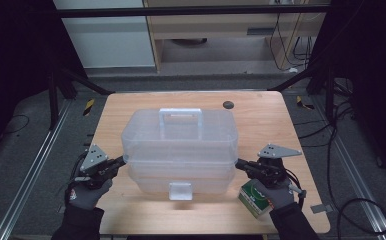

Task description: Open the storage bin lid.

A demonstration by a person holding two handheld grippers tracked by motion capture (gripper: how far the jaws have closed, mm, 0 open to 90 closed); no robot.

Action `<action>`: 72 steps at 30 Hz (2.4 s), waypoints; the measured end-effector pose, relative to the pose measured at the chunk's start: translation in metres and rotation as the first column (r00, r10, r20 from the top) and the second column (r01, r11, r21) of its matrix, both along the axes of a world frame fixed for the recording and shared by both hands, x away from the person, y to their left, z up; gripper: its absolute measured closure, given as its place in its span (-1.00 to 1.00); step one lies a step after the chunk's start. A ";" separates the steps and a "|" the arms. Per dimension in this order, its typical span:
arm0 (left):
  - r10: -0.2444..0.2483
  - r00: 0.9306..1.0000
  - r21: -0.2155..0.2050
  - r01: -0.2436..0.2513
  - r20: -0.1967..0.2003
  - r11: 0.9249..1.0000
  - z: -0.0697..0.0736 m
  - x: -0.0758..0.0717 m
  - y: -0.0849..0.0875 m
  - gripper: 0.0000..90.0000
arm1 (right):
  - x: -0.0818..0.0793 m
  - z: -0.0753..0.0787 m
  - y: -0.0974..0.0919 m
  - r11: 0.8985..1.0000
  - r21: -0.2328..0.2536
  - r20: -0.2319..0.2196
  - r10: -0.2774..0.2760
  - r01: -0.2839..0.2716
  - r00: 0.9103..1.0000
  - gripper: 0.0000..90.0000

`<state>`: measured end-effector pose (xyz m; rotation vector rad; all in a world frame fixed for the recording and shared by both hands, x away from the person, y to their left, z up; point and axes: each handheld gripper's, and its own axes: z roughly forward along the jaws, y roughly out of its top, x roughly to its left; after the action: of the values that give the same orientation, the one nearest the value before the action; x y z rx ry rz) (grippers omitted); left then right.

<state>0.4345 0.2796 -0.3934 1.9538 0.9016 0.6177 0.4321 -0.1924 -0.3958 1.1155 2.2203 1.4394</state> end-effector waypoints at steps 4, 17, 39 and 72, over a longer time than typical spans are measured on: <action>-0.017 1.000 -0.026 0.017 -0.004 1.000 0.001 0.000 -0.001 0.99 | 0.000 0.001 0.000 1.000 0.007 0.006 -0.004 0.004 1.000 1.00; -0.012 1.000 -0.081 0.014 0.024 0.997 0.015 0.005 -0.005 0.98 | 0.008 0.012 -0.001 0.999 0.046 0.037 -0.013 0.011 0.999 1.00; 0.007 0.998 -0.090 -0.002 0.056 0.996 0.034 0.016 -0.009 0.96 | 0.021 0.027 -0.005 0.996 0.086 0.063 -0.010 0.005 0.998 1.00; 0.068 0.988 -0.012 -0.067 0.140 0.998 0.023 0.021 -0.016 0.38 | 0.019 0.024 -0.001 0.998 0.064 0.055 0.014 -0.017 0.998 1.00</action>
<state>0.4558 0.2638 -0.3706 1.8540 0.8834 0.7796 0.4507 -0.1929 -0.3716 1.0685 2.1645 1.5391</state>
